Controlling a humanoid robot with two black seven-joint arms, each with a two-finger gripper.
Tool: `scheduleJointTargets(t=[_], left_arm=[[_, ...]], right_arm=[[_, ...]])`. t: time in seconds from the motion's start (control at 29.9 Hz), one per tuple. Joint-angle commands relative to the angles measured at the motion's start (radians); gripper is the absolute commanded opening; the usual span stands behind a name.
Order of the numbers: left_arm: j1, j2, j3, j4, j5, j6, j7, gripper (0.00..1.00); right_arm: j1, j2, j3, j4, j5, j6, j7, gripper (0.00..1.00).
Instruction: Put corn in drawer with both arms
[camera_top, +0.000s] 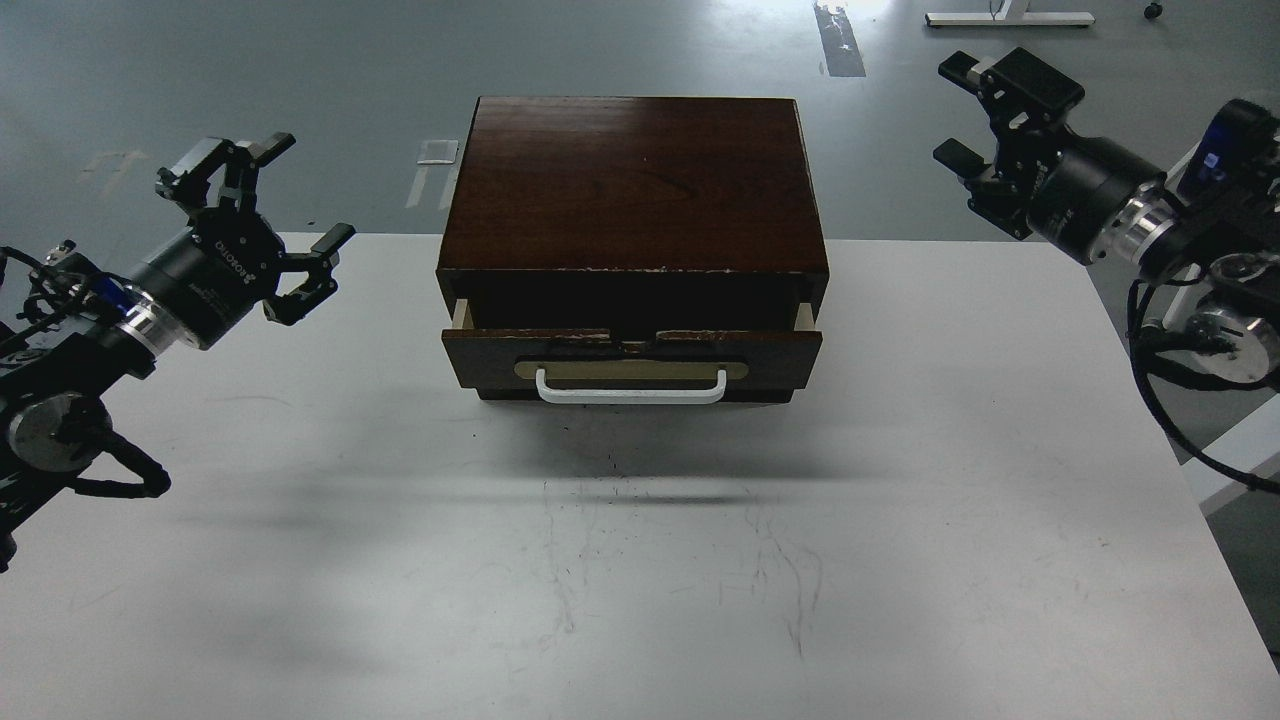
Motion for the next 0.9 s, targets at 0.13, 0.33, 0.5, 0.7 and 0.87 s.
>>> scheduleJointTargets(t=[0.13,0.33,0.5,0.7,0.87], left_arm=[[0.008,-0.015,0.000,0.001,-0.001,0.000,0.000,0.99],[0.008,-0.024,0.000,0.002,-0.001,0.000,0.000,0.99],[0.012,-0.028,0.002,0.005,-0.001,0.000,0.000,0.99],[0.012,-0.036,0.002,0.007,-0.001,0.000,0.000,0.99],[0.012,-0.038,0.002,0.007,-0.001,0.000,0.000,0.99]], right_arm=[[-0.153,0.029,0.087,-0.017,0.179,0.017,0.000,0.99],[-0.197,0.029,0.087,-0.049,0.225,0.114,0.000,0.99],[-0.208,0.035,0.084,-0.052,0.224,0.109,0.000,1.00],[-0.208,0.066,0.084,-0.055,0.222,0.108,0.000,1.00],[-0.211,0.075,0.084,-0.055,0.222,0.108,0.000,1.00]])
